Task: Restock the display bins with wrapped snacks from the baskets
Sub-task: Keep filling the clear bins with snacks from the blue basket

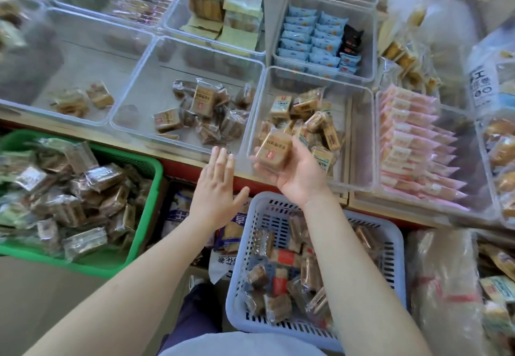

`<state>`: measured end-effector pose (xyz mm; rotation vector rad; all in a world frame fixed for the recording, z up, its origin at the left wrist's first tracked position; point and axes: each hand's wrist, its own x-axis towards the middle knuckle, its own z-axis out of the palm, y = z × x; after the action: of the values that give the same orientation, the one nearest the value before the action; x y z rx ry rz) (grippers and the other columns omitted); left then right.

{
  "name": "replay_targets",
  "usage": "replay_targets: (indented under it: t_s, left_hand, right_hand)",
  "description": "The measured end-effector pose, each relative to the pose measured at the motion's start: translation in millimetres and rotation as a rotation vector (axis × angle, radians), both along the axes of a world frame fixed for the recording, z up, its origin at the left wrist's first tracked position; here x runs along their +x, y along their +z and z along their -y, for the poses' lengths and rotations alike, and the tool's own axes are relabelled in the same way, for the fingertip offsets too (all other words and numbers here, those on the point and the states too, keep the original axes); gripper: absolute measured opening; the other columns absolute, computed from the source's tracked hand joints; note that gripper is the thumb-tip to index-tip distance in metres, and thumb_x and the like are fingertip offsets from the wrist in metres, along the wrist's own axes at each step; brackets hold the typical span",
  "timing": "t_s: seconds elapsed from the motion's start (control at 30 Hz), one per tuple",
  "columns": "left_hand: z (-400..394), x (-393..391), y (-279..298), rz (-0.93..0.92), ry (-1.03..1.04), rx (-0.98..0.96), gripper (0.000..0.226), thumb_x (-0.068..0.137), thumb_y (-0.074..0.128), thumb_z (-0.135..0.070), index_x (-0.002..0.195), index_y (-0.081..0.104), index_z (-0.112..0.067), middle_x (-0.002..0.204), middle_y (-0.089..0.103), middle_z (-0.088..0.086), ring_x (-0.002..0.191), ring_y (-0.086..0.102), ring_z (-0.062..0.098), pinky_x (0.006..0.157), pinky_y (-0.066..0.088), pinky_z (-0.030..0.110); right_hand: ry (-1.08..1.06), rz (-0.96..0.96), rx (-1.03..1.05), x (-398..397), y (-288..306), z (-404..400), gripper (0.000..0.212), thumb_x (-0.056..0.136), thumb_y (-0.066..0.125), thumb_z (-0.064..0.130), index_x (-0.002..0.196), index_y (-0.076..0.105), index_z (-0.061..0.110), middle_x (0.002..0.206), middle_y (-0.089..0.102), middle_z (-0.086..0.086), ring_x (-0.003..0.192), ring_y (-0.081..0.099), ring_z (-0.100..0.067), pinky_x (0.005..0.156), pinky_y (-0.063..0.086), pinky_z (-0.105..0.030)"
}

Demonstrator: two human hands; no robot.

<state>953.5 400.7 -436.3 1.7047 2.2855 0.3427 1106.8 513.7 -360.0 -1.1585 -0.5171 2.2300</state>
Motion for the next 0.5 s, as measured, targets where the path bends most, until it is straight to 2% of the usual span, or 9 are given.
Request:
replay_targets:
  t_s: [0.07,0.13,0.23,0.4,0.5]
  left_hand:
    - [1,-2,1,0.003,-0.013,-0.005,0.083,0.097,0.039,-0.056,0.159,0.011,-0.008,0.168,0.001,0.011,0.154,-0.014,0.021,0.126,0.008,0.044]
    - [2,-3,3,0.009,-0.024,-0.001,0.082,0.098,0.041,-0.053,0.16,0.009,-0.01,0.168,-0.003,0.009,0.153,-0.017,0.019,0.124,-0.001,0.039]
    - [2,-5,3,0.015,-0.033,-0.007,0.081,0.098,0.042,-0.051,0.16,0.008,-0.01,0.168,-0.003,0.01,0.153,-0.017,0.021,0.125,0.0,0.039]
    - [3,-5,-1,0.014,-0.03,-0.002,0.084,0.096,0.046,-0.048,0.159,0.01,-0.007,0.168,0.0,0.013,0.154,-0.014,0.024,0.125,0.006,0.042]
    - [3,-4,-2,-0.013,-0.036,-0.001,0.086,0.094,0.051,-0.046,0.158,0.012,-0.005,0.167,0.003,0.016,0.154,-0.01,0.026,0.125,0.01,0.044]
  right_hand:
    - [0.045,0.06,0.033,-51,10,-26,0.048,0.106,0.046,0.037,0.143,0.049,0.006,0.133,0.06,-0.025,0.117,0.064,-0.042,0.093,0.058,-0.047]
    - [0.093,0.091,0.042,-97,16,-41,0.046,0.107,0.045,0.032,0.146,0.045,0.007,0.138,0.057,-0.023,0.124,0.059,-0.038,0.102,0.052,-0.048]
    - [0.156,0.142,0.103,-134,15,-55,0.047,0.108,0.039,0.032,0.146,0.043,0.005,0.143,0.052,-0.02,0.131,0.052,-0.035,0.113,0.04,-0.046]
    - [0.194,0.193,0.251,-94,7,-41,0.037,0.107,0.041,0.027,0.123,0.063,0.002,0.119,0.069,-0.018,0.111,0.068,-0.033,0.101,0.052,-0.044]
    - [0.239,0.147,0.204,-36,-10,-11,0.041,0.108,0.037,0.023,0.098,0.071,0.002,0.107,0.072,-0.02,0.102,0.07,-0.034,0.095,0.055,-0.044]
